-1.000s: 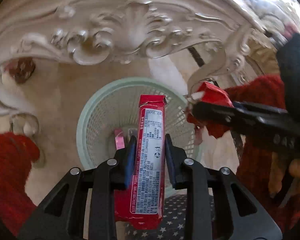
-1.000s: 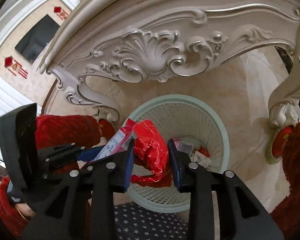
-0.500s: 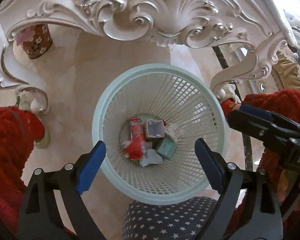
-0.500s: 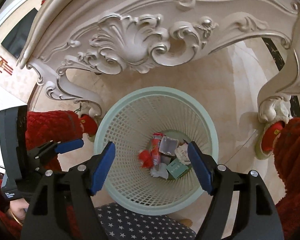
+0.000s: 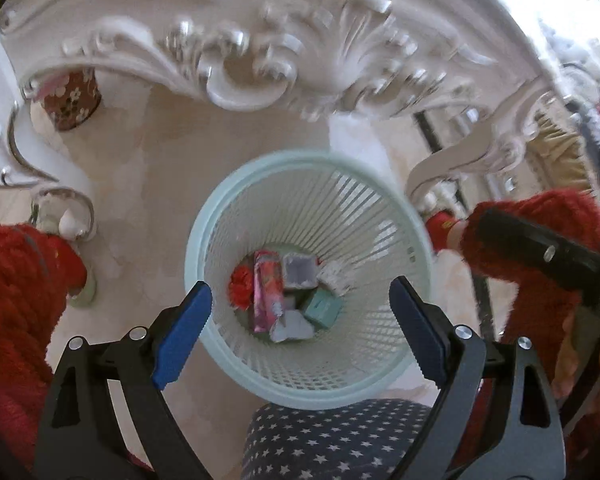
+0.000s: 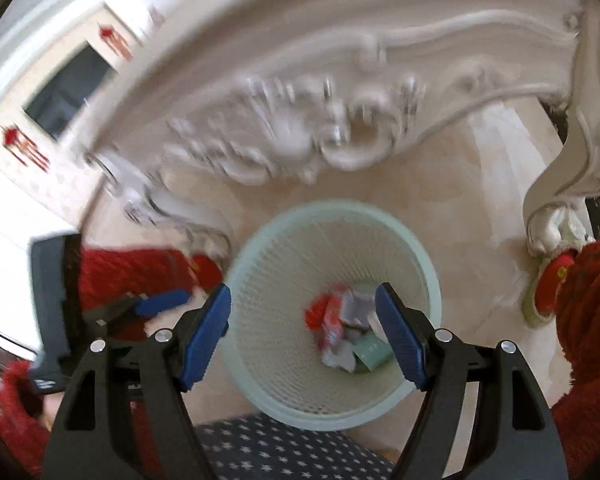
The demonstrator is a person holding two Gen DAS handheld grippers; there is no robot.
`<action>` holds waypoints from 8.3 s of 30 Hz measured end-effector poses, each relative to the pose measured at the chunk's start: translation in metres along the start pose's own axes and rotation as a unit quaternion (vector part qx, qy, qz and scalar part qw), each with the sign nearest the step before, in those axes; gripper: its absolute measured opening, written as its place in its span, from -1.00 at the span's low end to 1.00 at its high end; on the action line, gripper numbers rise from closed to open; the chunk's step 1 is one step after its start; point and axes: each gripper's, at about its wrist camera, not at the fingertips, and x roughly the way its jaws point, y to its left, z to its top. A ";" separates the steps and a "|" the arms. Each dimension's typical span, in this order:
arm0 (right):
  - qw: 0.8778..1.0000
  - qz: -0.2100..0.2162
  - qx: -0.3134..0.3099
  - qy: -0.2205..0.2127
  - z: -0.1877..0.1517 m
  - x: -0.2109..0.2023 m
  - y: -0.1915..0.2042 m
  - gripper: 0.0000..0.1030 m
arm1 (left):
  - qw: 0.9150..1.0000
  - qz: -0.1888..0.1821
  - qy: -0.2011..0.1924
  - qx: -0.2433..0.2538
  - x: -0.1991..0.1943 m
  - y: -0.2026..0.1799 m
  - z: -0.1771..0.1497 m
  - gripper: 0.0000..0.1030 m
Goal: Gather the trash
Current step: 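Move both open grippers back over the marble table, then grasp the clear bread package with the left gripper while the right grasps the orange box, then carry both items over the wastebasket and open both grippers to drop them, then move both open grippers back over the marble table, then grasp the lime-green box with the left gripper while the right grasps the white charger, then carry both items over the wastebasket and open both grippers to drop them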
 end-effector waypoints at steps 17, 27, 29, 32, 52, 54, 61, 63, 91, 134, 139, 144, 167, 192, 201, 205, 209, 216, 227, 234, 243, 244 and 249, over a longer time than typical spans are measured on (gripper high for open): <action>0.983 -0.015 -0.073 -0.166 0.191 -0.092 0.004 0.38 | 0.985 0.066 -0.139 0.073 -0.110 -0.017 0.223 0.71; 0.955 0.010 -0.284 -0.089 0.264 -0.026 0.057 0.49 | 0.989 0.063 -0.085 0.099 -0.069 -0.005 0.317 0.71; 0.951 0.010 -0.300 -0.073 0.278 -0.014 0.059 0.49 | 0.991 0.054 -0.077 0.097 -0.063 0.000 0.330 0.71; 0.943 0.016 -0.329 -0.047 0.293 0.003 0.063 0.49 | 0.991 0.054 -0.073 0.103 -0.058 0.006 0.348 0.71; 0.899 0.008 -0.430 0.083 0.322 0.063 0.078 0.57 | 0.992 0.022 -0.046 0.115 -0.020 0.005 0.401 0.71; 0.897 0.006 -0.430 0.105 0.316 0.062 0.071 0.42 | 0.991 0.026 -0.044 0.125 -0.016 -0.002 0.402 0.71; 0.921 0.027 -0.379 0.087 0.303 0.037 0.041 0.35 | 0.988 0.031 -0.034 0.145 -0.002 -0.021 0.403 0.71; 0.927 0.031 -0.365 0.077 0.301 0.032 0.035 0.35 | 0.987 0.038 -0.039 0.152 0.001 -0.026 0.407 0.71; 0.984 0.052 -0.164 -0.054 0.260 -0.045 0.025 0.31 | 0.981 0.015 -0.124 0.145 -0.069 -0.024 0.356 -0.38; 0.993 -0.006 0.022 0.113 -0.014 0.061 0.001 0.46 | 0.997 0.064 0.041 0.031 0.039 -0.003 0.002 0.74; 0.993 -0.012 0.029 0.112 -0.014 0.060 -0.003 0.46 | 0.997 0.064 0.039 0.026 0.039 -0.001 0.004 0.74; 0.994 -0.018 0.028 0.106 -0.014 0.058 -0.002 0.46 | 0.997 0.064 0.040 0.028 0.039 -0.003 0.003 0.74; 0.969 -0.097 -0.131 -0.186 0.178 -0.085 0.032 0.46 | 0.983 0.096 -0.152 0.019 -0.138 0.006 0.182 0.74; 0.963 -0.141 -0.213 -0.080 0.341 0.036 0.019 0.46 | 0.936 0.172 -0.094 -0.292 -0.015 0.122 0.486 0.74; 0.967 -0.144 -0.209 -0.029 0.353 0.058 0.015 0.45 | 0.953 0.221 -0.069 -0.195 -0.006 0.114 0.487 0.73; 0.964 -0.154 -0.217 -0.022 0.351 0.062 0.019 0.44 | 0.962 0.227 -0.061 -0.138 -0.007 0.108 0.481 0.55; 0.966 -0.142 -0.215 -0.015 0.349 0.063 0.021 0.26 | 0.967 0.232 -0.064 -0.088 -0.008 0.097 0.480 -0.29; 0.977 -0.108 -0.184 -0.027 0.345 0.051 0.017 -0.18 | 0.974 0.214 -0.063 -0.027 -0.011 0.084 0.472 -0.43; 0.986 -0.011 -0.147 -0.075 0.275 -0.017 0.034 -0.18 | 0.983 0.115 -0.140 0.026 -0.097 0.056 0.370 -0.43; 0.984 0.034 -0.151 -0.091 0.161 -0.067 0.064 -0.18 | 0.981 0.063 -0.164 0.085 -0.161 0.009 0.215 -0.43; 0.995 0.022 -0.093 -0.016 0.042 -0.037 0.058 -0.18 | 0.992 0.002 -0.057 0.114 -0.119 -0.038 0.038 -0.43; 0.996 0.016 -0.084 -0.009 0.037 -0.029 0.052 -0.18 | 0.993 0.002 -0.047 0.113 -0.108 -0.040 0.029 -0.43; 0.998 -0.025 -0.039 0.048 0.009 0.017 0.022 -0.18 | 0.993 0.021 0.011 0.112 -0.040 -0.041 0.003 -0.43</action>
